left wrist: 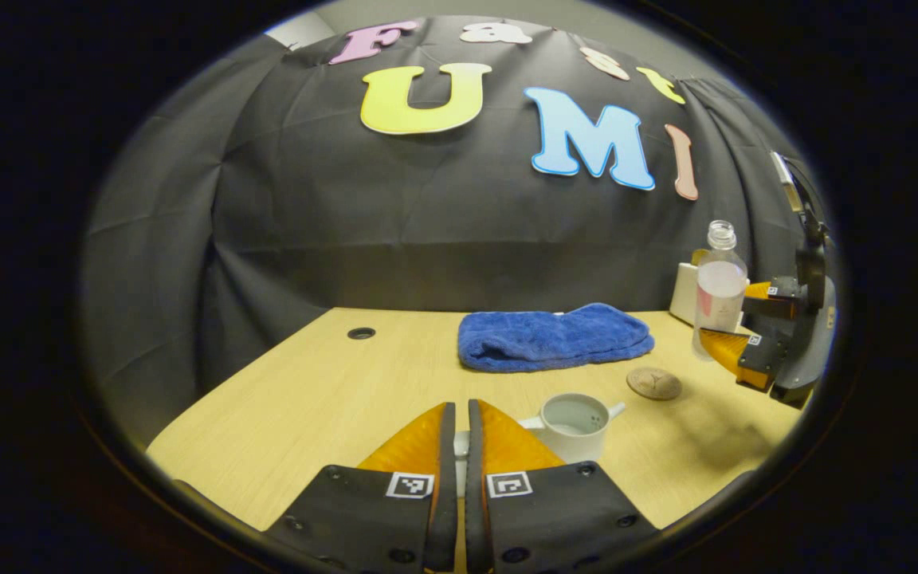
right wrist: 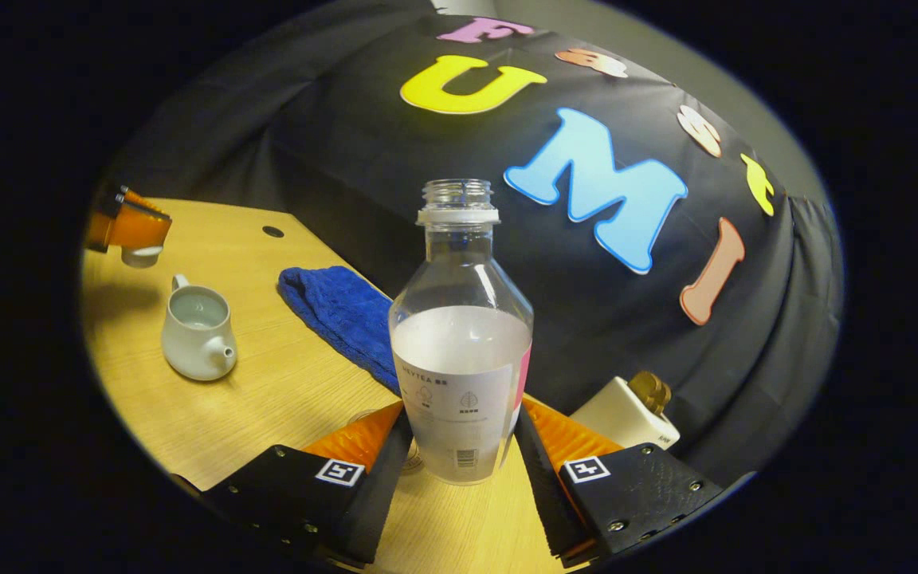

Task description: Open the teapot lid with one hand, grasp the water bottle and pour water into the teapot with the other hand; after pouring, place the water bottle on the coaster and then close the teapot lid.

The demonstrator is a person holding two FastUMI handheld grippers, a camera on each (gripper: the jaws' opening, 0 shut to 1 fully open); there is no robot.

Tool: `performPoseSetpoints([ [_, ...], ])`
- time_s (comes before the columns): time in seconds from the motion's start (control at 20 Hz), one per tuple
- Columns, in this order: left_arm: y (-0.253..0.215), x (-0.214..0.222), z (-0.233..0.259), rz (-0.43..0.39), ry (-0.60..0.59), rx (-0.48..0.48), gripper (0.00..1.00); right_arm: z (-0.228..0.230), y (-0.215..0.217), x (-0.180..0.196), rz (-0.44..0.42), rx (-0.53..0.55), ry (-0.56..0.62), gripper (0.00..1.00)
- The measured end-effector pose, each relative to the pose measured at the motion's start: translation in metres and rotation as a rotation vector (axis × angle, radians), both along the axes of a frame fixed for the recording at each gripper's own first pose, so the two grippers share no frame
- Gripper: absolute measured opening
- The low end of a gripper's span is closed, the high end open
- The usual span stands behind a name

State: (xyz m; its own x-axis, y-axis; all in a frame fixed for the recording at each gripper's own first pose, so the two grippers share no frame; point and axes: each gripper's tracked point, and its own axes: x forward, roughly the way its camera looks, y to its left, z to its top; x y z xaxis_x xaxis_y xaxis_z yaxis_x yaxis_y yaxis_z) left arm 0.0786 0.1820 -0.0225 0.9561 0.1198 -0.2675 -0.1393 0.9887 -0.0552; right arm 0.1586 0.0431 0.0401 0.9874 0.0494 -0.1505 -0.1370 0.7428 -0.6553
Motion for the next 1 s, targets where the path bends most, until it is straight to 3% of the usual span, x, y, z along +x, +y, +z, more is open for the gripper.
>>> performPoseSetpoints([
  [0.3, 0.012, -0.007, -0.005, 0.020, 0.004, -0.008, 0.11, -0.010, 0.033, 0.003, 0.080, -0.240, -0.041, 0.76],
  [1.0, 0.027, -0.014, -0.015, 0.043, 0.022, -0.016, 0.11, -0.021, 0.063, 0.020, 0.144, -0.729, -0.124, 0.76],
])
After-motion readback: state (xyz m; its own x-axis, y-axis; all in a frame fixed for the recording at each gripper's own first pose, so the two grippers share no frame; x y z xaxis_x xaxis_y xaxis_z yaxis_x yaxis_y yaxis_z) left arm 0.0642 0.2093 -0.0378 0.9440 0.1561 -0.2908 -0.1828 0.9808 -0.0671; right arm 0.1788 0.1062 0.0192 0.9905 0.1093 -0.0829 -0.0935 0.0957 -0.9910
